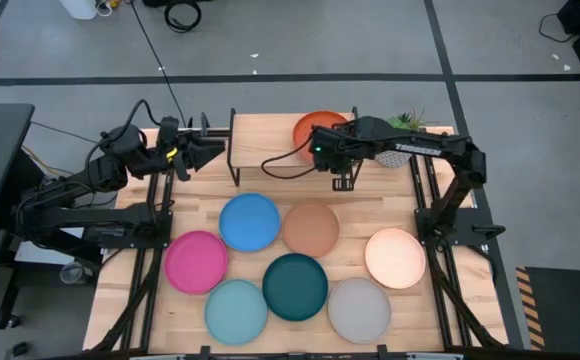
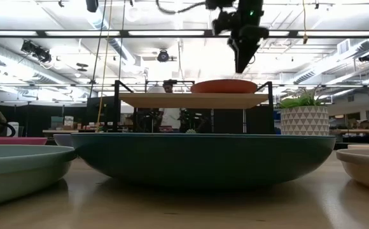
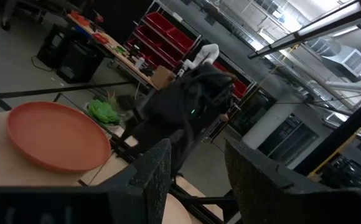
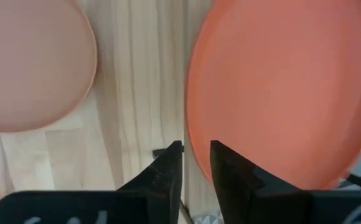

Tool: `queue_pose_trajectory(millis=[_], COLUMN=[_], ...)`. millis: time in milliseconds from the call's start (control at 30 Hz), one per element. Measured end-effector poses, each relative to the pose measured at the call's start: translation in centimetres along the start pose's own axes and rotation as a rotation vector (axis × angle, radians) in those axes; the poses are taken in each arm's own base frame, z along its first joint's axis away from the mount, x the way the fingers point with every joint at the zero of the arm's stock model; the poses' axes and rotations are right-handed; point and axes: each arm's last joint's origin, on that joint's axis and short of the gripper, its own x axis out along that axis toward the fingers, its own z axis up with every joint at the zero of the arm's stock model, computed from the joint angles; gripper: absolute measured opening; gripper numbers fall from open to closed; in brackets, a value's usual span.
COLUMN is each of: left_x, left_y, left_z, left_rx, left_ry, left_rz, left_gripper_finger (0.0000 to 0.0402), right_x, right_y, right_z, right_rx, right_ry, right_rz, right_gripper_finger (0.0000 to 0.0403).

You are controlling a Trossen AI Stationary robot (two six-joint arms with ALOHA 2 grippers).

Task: Place and stack plates onto a shelf
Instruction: Stack the blue plate on top of the orange plate on the shelf

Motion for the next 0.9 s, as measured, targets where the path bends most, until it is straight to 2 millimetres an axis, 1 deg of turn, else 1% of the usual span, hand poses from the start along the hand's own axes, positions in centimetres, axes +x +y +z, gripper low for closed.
queue_pose_trajectory(millis=[133, 200, 300, 400, 533, 633, 700, 800, 900], left_x=[0.0, 0.0, 0.0, 0.0, 0.0, 0.0, 0.0, 0.0, 0.0], left_y=[0.0, 0.0, -0.1, -0.1, -0.1, -0.1, -0.1, -0.1, -0.1], left_z=[0.0, 0.0, -0.1, -0.1, -0.1, -0.1, -0.1, -0.1, -0.1], left_rx=[-0.017, -0.017, -0.011, 0.009, 0.01, 0.018, 0.035, 0.044, 0.042], left_ry=[0.009, 0.01, 0.014, 0.014, 0.014, 0.014, 0.014, 0.014, 0.015], left_rz=[-0.01, -0.011, -0.016, -0.016, -0.016, -0.016, -0.016, -0.016, -0.017], left_gripper_finger=[0.016, 0.016, 0.016, 0.016, 0.016, 0.016, 0.016, 0.016, 0.016], right_x=[-2.5, -4.2, -6.2, -7.0, -6.4, -5.5, -4.2, -1.7, 0.3], right_y=[0.4, 1.0, 2.5, 4.5, 7.9, 11.0, 13.0, 15.5, 17.2], right_z=[-1.0, -1.7, -2.1, -2.4, -3.0, -3.7, -4.4, -5.4, -6.2], right_rx=[0.078, 0.111, 0.093, 0.055, 0.023, -0.052, -0.111, -0.174, -0.153], right_ry=[-0.07, -0.132, -0.228, -0.281, -0.316, -0.344, -0.34, -0.295, -0.263], right_rz=[0.003, 0.064, 0.184, 0.235, 0.314, 0.357, 0.375, 0.388, 0.408], right_gripper_finger=[0.0107, 0.0113, 0.0119, 0.0122, 0.0125, 0.0127, 0.0128, 0.0128, 0.0128])
